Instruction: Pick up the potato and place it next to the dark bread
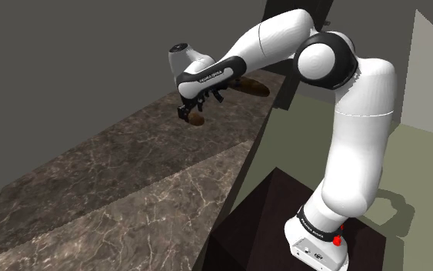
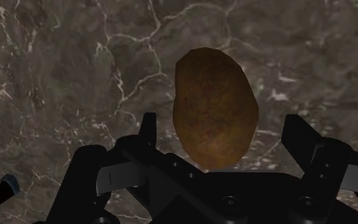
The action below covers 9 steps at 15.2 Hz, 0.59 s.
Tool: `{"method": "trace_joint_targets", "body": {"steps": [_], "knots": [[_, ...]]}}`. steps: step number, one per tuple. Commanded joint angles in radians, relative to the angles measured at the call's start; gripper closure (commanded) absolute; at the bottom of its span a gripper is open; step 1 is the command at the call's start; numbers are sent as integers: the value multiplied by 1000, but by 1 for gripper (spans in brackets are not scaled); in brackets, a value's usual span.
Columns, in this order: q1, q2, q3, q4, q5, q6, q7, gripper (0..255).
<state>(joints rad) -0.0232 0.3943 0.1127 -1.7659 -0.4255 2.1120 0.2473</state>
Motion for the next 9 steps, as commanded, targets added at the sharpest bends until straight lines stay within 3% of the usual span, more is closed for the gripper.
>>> {"method": "trace_joint_targets", "body": {"steps": [1, 9], "knots": [[-4, 11, -4, -10, -6, 22, 3, 0], [-8, 28, -9, -19, -14, 49, 7, 0]]}}
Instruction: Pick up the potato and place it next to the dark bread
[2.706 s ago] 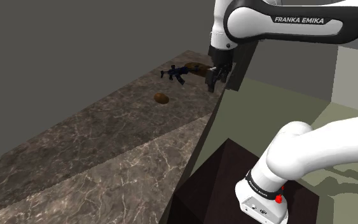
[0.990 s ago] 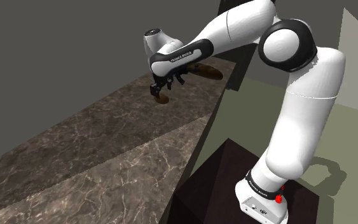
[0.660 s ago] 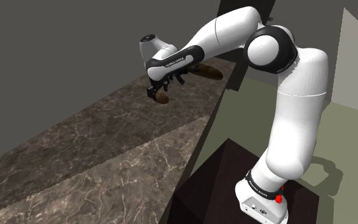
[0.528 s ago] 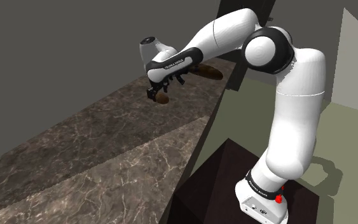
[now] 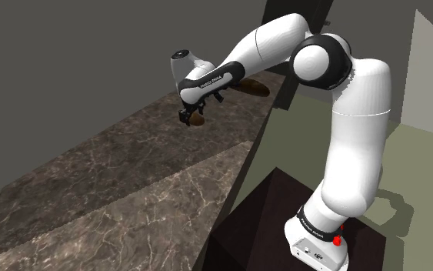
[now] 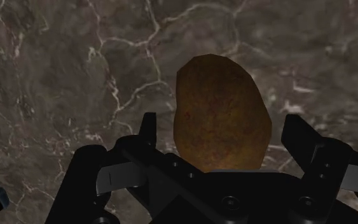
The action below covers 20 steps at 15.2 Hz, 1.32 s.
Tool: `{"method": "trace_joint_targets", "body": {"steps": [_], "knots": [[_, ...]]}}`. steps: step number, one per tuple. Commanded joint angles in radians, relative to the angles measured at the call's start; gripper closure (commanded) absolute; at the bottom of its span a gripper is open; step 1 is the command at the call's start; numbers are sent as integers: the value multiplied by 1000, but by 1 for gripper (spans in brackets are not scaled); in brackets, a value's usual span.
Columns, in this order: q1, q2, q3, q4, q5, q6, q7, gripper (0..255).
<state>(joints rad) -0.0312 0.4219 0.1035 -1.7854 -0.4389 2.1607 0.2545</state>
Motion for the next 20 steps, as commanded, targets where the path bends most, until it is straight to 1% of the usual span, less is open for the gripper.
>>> {"method": "trace_joint_targets", "body": {"steps": [1, 2, 3, 12, 20], "knots": [[0, 0, 0, 0, 0, 0, 0, 0], [0, 0, 0, 0, 0, 0, 0, 0], [0, 0, 0, 0, 0, 0, 0, 255], [0, 0, 0, 0, 0, 0, 0, 255], [-2, -51, 9, 35, 24, -80, -35, 255]]}}
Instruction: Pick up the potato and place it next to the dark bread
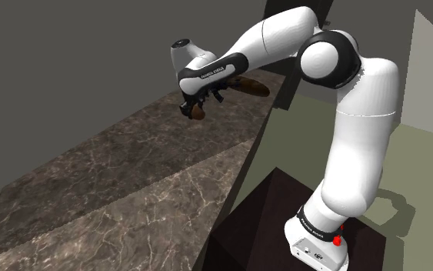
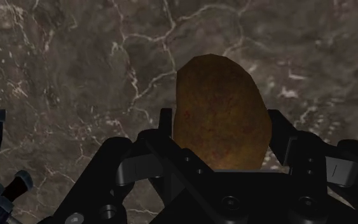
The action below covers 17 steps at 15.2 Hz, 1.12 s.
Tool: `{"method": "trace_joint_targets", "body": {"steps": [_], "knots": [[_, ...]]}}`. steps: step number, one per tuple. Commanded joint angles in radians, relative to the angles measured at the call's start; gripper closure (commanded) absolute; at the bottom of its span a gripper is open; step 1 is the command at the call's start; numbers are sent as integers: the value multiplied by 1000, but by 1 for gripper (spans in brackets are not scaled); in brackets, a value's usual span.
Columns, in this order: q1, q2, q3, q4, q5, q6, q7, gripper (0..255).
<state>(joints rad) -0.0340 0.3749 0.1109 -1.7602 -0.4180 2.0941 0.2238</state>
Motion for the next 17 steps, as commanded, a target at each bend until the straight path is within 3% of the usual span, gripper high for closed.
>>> {"method": "trace_joint_targets", "body": {"steps": [1, 17], "knots": [[0, -9, 2, 15, 6, -24, -9, 255], [2, -75, 13, 135, 43, -199, -75, 255]]}}
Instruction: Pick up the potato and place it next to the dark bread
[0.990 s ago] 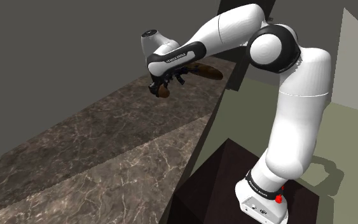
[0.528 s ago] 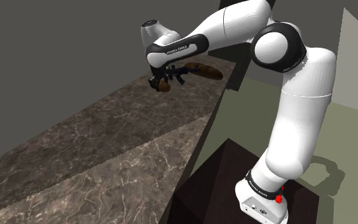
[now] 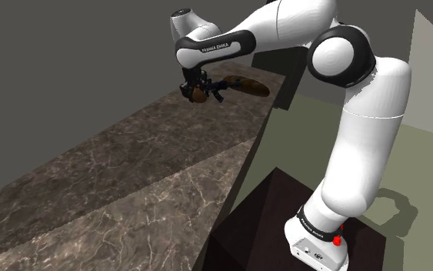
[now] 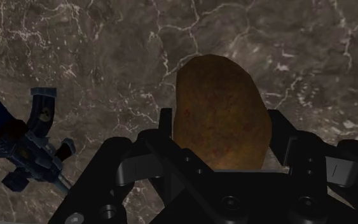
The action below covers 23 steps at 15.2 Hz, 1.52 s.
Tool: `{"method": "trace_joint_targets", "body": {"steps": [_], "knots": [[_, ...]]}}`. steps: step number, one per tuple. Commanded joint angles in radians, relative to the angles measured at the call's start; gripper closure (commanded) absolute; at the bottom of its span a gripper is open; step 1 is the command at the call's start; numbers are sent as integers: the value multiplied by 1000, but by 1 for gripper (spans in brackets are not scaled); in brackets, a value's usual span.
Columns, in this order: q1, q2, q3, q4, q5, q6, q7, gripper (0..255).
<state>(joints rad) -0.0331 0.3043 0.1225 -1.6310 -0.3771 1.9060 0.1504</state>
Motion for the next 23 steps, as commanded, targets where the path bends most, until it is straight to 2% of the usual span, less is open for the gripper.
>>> {"method": "trace_joint_targets", "body": {"steps": [1, 5, 14, 23], "knots": [[2, -7, 1, 15, 3, -22, -6, 255], [3, -14, 3, 49, 8, -60, -19, 255], [-127, -105, -69, -89, 26, 49, -195, 255], [-250, -120, -148, -123, 50, 131, -388, 255]]}}
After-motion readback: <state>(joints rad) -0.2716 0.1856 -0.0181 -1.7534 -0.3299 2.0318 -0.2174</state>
